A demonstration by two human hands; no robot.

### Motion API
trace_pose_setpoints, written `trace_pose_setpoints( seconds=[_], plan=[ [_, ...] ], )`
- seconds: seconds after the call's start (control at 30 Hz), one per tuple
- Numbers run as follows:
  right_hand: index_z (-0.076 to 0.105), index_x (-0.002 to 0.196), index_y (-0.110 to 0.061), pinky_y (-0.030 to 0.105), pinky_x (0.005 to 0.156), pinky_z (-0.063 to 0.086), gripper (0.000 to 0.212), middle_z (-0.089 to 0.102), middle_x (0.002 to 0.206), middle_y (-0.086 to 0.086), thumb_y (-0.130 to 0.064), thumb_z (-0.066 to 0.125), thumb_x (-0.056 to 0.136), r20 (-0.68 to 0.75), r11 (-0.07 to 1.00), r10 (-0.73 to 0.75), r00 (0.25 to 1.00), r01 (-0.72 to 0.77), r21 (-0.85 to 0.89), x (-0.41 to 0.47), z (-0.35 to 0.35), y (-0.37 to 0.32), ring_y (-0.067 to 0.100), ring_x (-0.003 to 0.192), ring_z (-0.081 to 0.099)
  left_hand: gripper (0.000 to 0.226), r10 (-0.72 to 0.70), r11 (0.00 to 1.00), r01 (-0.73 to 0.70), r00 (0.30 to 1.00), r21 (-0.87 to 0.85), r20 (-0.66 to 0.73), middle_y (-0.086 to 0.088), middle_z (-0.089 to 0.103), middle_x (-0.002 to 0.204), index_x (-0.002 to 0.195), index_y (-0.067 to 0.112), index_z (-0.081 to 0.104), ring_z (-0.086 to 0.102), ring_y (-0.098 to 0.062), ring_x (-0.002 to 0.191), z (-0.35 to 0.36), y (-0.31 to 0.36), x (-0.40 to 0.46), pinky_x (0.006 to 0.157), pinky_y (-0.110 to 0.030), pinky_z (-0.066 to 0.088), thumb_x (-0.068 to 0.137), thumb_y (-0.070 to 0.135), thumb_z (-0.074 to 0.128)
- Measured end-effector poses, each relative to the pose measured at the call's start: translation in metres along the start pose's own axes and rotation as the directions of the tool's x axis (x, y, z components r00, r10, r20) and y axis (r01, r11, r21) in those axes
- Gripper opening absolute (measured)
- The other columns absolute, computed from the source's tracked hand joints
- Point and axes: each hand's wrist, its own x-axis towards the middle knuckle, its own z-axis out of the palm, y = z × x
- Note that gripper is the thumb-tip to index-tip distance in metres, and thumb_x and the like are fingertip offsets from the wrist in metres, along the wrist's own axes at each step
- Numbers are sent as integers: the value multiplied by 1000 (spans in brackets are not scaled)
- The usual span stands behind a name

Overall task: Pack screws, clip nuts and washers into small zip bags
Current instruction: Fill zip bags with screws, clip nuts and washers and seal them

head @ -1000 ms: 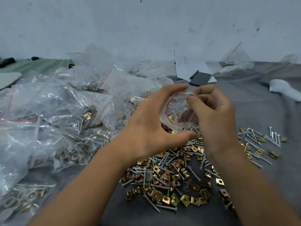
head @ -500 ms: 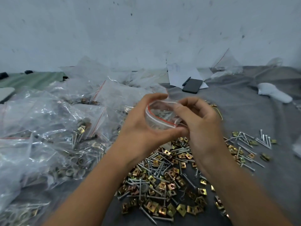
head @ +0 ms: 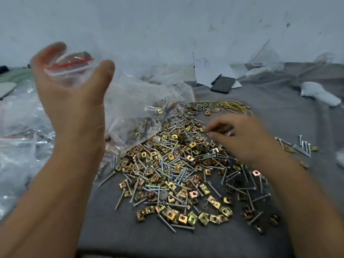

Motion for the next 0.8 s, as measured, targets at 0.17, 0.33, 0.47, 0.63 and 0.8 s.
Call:
trace_pose_setpoints(
  seconds=[0.17,0.33,0.47,0.63,0.8],
  plan=[
    [78,108,-36,29,83,50,22,65,104,-10,-28,82,88,172,988,-88,981,108,-112,1,15,-10,9,95,60,78,370,839,-418,908,347,199,2,63,128,144,11,47,58,-4,121,-4,-7,-11,108,-25,44,77,25,83],
    [78,100,-32,34,88,48,13,64,102,-10,-25,81,89,166,968,-113,980,147,-202,5,26,-14,11,96,57,82,246,806,-405,892,431,378,8,63,127,146,21,47,55,-17,124,14,-13,-25,106,-46,44,72,28,82],
    [78,94,-31,25,79,45,9,68,95,-13,-27,82,87,41,994,-106,993,107,-18,2,25,-8,6,91,60,84,210,774,-453,843,442,496,6,63,129,147,19,47,54,-21,125,24,-8,-31,107,-53,42,70,38,74],
    [81,99,-30,31,90,49,11,68,100,-11,-28,81,88,135,941,-273,952,294,-167,0,28,-16,9,97,61,81,177,767,-442,842,465,509,5,64,129,147,17,48,53,-23,125,23,-15,-28,108,-52,41,73,32,77],
    [79,106,-40,37,90,49,15,64,102,-11,-38,77,91,211,896,-186,960,254,-364,4,33,-28,16,106,56,80,171,776,-438,839,454,516,8,64,129,146,18,48,53,-21,126,24,-18,-29,107,-50,42,73,31,78]
  ],
)
